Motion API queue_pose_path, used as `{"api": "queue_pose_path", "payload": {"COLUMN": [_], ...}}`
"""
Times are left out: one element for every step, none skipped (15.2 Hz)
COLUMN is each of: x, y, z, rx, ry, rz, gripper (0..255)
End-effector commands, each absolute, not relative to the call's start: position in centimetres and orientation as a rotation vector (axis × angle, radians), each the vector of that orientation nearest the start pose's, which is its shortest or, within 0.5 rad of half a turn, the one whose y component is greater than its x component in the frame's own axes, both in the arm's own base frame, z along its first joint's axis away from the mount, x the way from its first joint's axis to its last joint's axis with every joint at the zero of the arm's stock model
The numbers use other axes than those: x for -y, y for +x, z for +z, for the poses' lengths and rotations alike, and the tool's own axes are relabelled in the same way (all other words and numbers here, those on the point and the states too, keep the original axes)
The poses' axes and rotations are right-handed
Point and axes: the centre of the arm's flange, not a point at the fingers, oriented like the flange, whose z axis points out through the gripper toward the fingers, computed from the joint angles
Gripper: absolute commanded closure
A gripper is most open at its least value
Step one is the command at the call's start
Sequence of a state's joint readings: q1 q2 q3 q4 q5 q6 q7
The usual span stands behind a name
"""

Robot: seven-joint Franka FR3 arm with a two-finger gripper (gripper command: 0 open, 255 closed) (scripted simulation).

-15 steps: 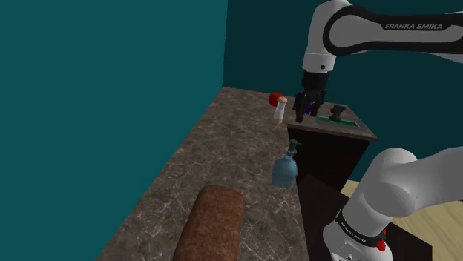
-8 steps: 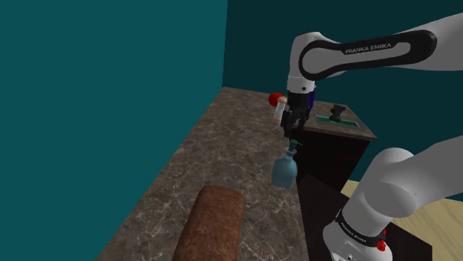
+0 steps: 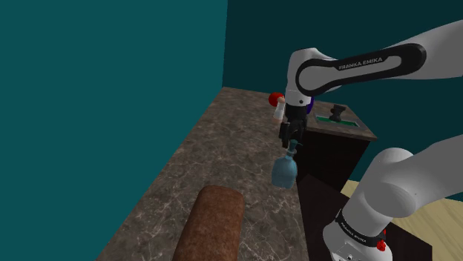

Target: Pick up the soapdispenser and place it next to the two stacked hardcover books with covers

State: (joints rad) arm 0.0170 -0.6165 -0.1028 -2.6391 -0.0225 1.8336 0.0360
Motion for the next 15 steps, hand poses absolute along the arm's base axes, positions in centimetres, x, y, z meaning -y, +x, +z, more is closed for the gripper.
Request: {"api": "queue_pose_path", "payload": {"x": [2.97,2.97,2.97,2.97,2.97,2.97,2.97,2.97,2.97,2.97,2.97,2.97,2.97,2.97,2.97], "y": [33.13,33.13,33.13,33.13,33.13,33.13,33.13,33.13,33.13,33.13,33.13,33.13,33.13,33.14,33.14], "z": [41.99,41.99,41.99,41.99,41.99,41.99,42.0,42.0,42.0,42.0,42.0,41.99,41.99,41.99,41.99], "rx": [-0.138,-0.138,-0.138,-0.138,-0.138,-0.138,-0.138,-0.138,-0.138,-0.138,-0.138,-0.138,-0.138,-0.138,-0.138], "ry": [-3.083,-3.083,-3.083,-3.083,-3.083,-3.083,-3.083,-3.083,-3.083,-3.083,-3.083,-3.083,-3.083,-3.083,-3.083], "rz": [0.294,0.294,0.294,0.294,0.294,0.294,0.294,0.294,0.294,0.294,0.294,0.294,0.294,0.294,0.294], "gripper": [0,0,0,0,0,0,0,255,255,255,255,255,255,255,255]}}
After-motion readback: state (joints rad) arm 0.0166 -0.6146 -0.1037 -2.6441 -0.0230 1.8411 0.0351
